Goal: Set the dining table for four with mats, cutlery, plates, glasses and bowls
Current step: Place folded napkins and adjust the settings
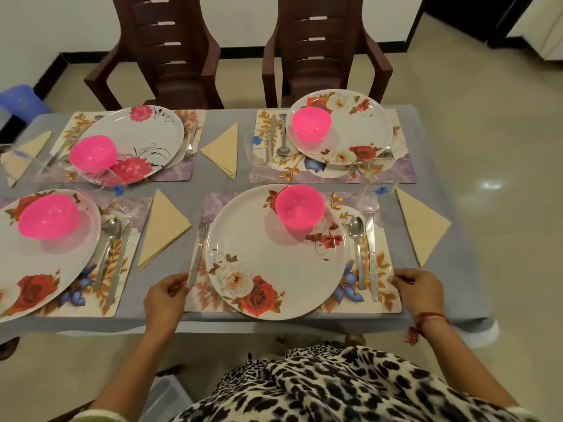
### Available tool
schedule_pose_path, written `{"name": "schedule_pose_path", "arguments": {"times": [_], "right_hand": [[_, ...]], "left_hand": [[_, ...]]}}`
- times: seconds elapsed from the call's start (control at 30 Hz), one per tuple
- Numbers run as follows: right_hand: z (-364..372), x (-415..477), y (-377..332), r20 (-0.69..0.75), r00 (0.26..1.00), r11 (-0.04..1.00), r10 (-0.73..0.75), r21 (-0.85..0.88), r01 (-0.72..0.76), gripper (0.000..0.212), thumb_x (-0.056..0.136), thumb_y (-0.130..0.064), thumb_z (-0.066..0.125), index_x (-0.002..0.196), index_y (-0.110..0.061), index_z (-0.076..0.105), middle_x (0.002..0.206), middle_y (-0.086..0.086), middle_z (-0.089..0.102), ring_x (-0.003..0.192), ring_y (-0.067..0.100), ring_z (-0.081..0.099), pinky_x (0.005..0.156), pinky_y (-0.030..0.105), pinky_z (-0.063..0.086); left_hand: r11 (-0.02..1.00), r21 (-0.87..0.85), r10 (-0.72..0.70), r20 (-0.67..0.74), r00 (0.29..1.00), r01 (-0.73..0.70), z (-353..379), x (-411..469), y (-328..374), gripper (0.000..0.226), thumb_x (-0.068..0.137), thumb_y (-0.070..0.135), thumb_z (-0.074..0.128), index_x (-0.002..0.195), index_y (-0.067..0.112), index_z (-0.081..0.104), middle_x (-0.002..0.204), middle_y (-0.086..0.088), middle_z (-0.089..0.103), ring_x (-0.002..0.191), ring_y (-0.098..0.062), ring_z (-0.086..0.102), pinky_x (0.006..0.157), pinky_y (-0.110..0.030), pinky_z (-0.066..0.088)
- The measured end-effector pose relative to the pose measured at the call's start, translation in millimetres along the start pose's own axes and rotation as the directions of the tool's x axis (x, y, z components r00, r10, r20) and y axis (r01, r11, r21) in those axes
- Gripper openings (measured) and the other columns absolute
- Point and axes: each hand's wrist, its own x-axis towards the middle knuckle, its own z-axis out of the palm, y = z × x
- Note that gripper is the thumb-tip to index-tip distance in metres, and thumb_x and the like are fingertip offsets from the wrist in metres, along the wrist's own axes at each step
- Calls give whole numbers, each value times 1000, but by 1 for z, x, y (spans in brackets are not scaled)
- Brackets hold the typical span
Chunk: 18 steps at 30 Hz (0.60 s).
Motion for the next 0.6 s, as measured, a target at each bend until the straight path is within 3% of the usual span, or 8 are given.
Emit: {"name": "schedule_pose_path", "arguments": {"times": [0.13, 0.23, 0.33, 0.5, 0.6], "right_hand": [[-4, -1, 0, 5, 1000, 998, -12, -60, 12, 23, 85, -15, 67, 106, -8, 70, 101, 11, 71, 83, 18, 62, 79, 28, 49], [-19, 9, -5, -85, 995, 988, -43, -152, 30, 41, 82, -34, 70, 116, -12, 64, 107, 9, 67, 94, 24, 62, 80, 32, 47], [-36, 35, -28, -152, 980, 992, -129, -18, 127, 65, 76, -38, 75, 130, -13, 51, 124, 11, 57, 105, 25, 56, 84, 35, 47], [-38, 110, -75, 47, 947, 948, -317, 49, 314, 111, 65, -26, 86, 150, -21, 15, 153, 8, 22, 136, 26, 31, 110, 44, 33], [-32, 139, -95, 235, 909, 939, -344, 91, 331, 110, 67, -12, 84, 150, -21, 11, 156, 5, 17, 140, 25, 25, 109, 36, 29]], "left_hand": [[1000, -18, -4, -2, 1000, 4, -1, -4, -3, 27, 89, 7, 62, 116, 9, 65, 110, -15, 66, 93, -23, 61, 79, -41, 53], [995, -97, -13, -20, 1000, 11, -3, -9, 1, 36, 90, 11, 62, 125, 8, 58, 123, -17, 60, 109, -32, 59, 88, -47, 50], [995, -94, 22, -106, 994, -32, -5, -7, 17, 40, 91, 20, 61, 130, 13, 54, 135, -13, 51, 122, -32, 49, 97, -48, 43], [992, -36, 113, -168, 979, -121, -2, 11, 43, 39, 93, 19, 57, 131, 11, 51, 136, -15, 46, 125, -32, 43, 100, -48, 39], [983, -11, 179, -138, 974, -183, 3, 23, 51, 36, 93, 18, 57, 128, 13, 52, 134, -15, 47, 124, -33, 44, 101, -50, 40]]}}
